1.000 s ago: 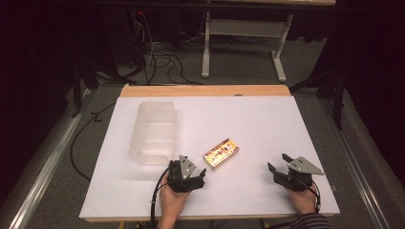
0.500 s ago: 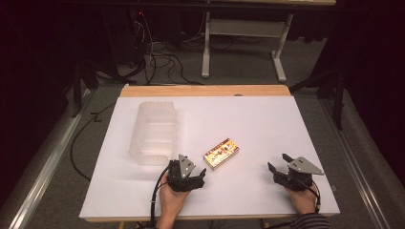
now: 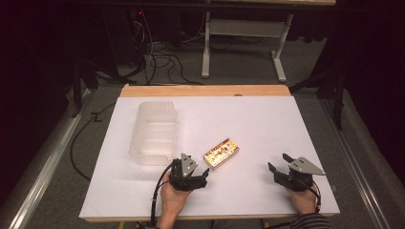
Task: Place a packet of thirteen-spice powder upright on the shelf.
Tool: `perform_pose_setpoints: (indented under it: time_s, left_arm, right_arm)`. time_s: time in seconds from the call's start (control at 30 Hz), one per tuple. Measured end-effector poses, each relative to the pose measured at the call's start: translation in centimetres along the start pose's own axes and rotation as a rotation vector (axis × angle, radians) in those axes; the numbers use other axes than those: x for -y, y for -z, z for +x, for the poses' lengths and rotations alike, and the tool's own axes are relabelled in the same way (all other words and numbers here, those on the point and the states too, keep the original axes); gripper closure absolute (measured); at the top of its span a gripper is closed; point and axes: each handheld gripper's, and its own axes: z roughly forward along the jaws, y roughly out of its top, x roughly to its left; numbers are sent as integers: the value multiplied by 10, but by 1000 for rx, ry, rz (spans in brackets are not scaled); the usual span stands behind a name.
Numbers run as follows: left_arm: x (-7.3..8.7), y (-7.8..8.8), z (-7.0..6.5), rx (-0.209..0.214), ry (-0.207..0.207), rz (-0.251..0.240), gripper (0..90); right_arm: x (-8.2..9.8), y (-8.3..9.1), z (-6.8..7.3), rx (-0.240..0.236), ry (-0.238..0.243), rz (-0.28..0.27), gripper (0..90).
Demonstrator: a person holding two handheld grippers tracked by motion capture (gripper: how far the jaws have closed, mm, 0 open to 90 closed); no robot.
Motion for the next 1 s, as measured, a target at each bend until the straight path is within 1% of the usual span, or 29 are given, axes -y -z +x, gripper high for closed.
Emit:
perform_pose_setpoints:
  time_s: [0.2,0.3,0.43,0.57,0.7,0.8,0.9,1.0]
  left_arm:
    - [-7,1,-2,25,6,-9,211]
    - [-11,0,-3,48,16,-16,226]
    - [-17,-2,-7,65,8,-10,226]
    - [-22,-3,-9,63,-7,-3,220]
    - [-27,-5,-10,63,-9,2,203]
    - [-30,-6,-10,68,3,1,193]
    - [-37,-3,-11,70,-14,17,183]
    - [-46,-1,-12,83,-34,21,179]
  right_arm:
    - [0,0,0,2,2,3,339]
    - [0,0,0,1,2,2,339]
    - [0,0,0,2,4,2,339]
    - [0,0,0,-1,0,-1,339]
    - [0,0,0,-3,-2,-4,339]
    - [0,0,0,0,-7,0,339]
    - [0,1,-1,-1,-9,-7,345]
    - [0,1,-1,-2,-12,-9,344]
